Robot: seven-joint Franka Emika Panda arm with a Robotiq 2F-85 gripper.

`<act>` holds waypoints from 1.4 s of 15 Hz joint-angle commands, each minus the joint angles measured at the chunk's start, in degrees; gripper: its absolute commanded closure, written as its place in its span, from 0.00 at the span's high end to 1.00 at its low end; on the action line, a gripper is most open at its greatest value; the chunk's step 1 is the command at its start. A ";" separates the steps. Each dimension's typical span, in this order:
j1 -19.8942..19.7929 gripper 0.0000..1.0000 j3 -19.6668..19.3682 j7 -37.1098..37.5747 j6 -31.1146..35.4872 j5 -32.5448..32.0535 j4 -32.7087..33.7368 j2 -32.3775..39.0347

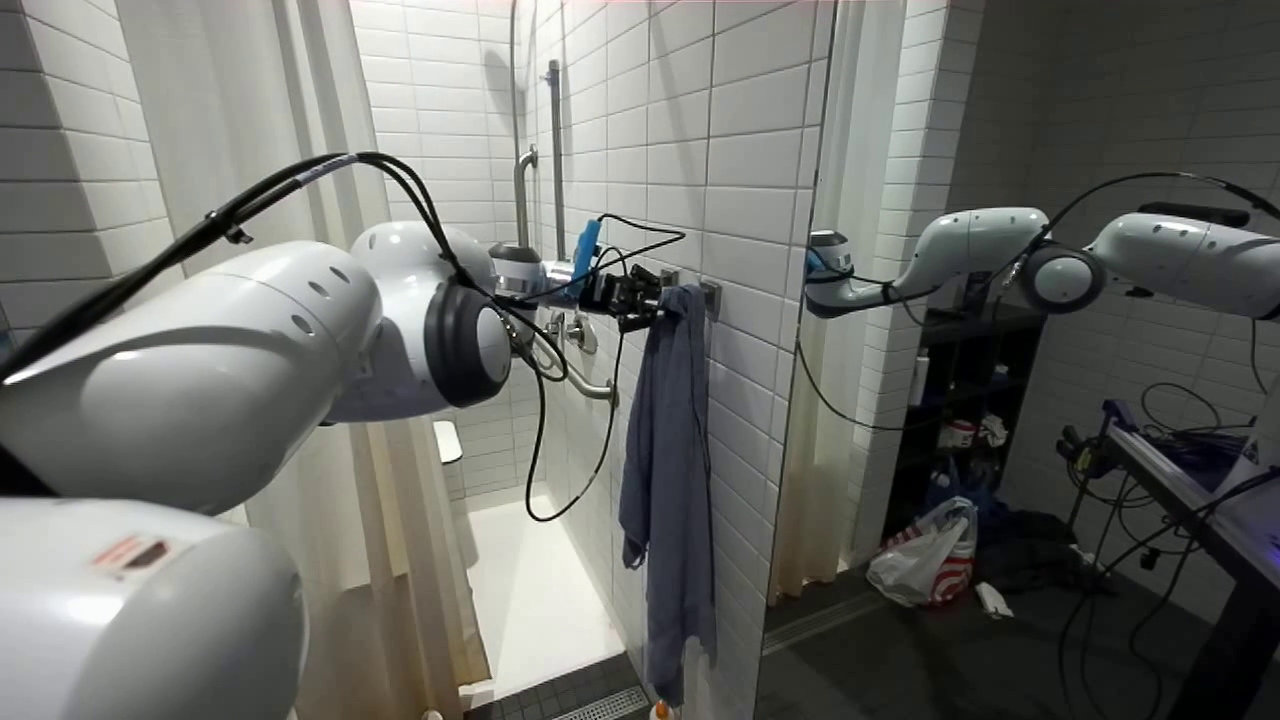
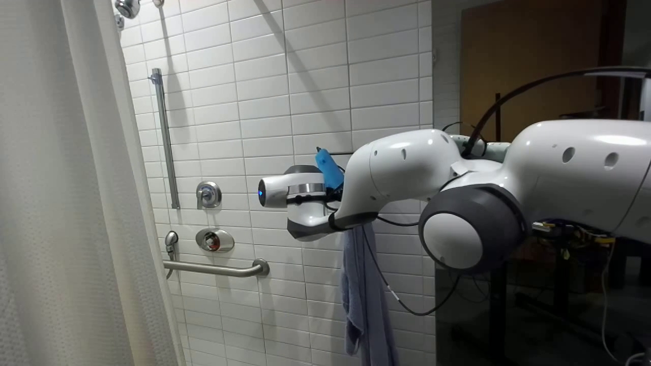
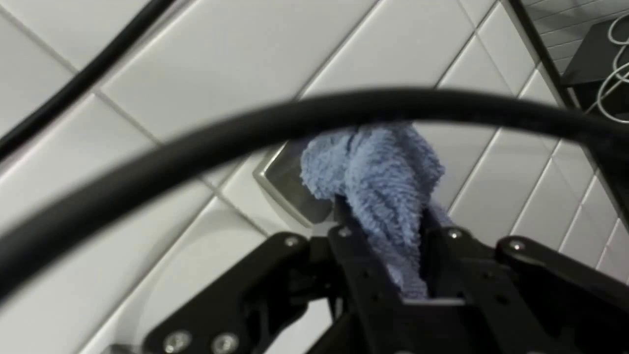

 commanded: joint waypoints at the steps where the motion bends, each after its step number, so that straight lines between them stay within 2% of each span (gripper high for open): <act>1: -0.01 0.06 -1.29 -0.78 -0.15 0.83 0.33 0.11; 8: 0.68 0.04 -2.79 -1.82 -0.30 -0.62 -0.17 0.80; 9: 3.18 0.04 -3.15 -1.70 -2.63 -1.07 -0.51 1.71; 13: 7.65 0.03 -5.45 -6.29 -8.88 -5.01 -2.77 3.92; 17: 10.36 0.02 -7.38 -12.69 -14.14 -11.38 -4.42 5.43; 21: 11.06 0.02 -6.99 -15.16 -15.79 -15.47 -5.09 6.77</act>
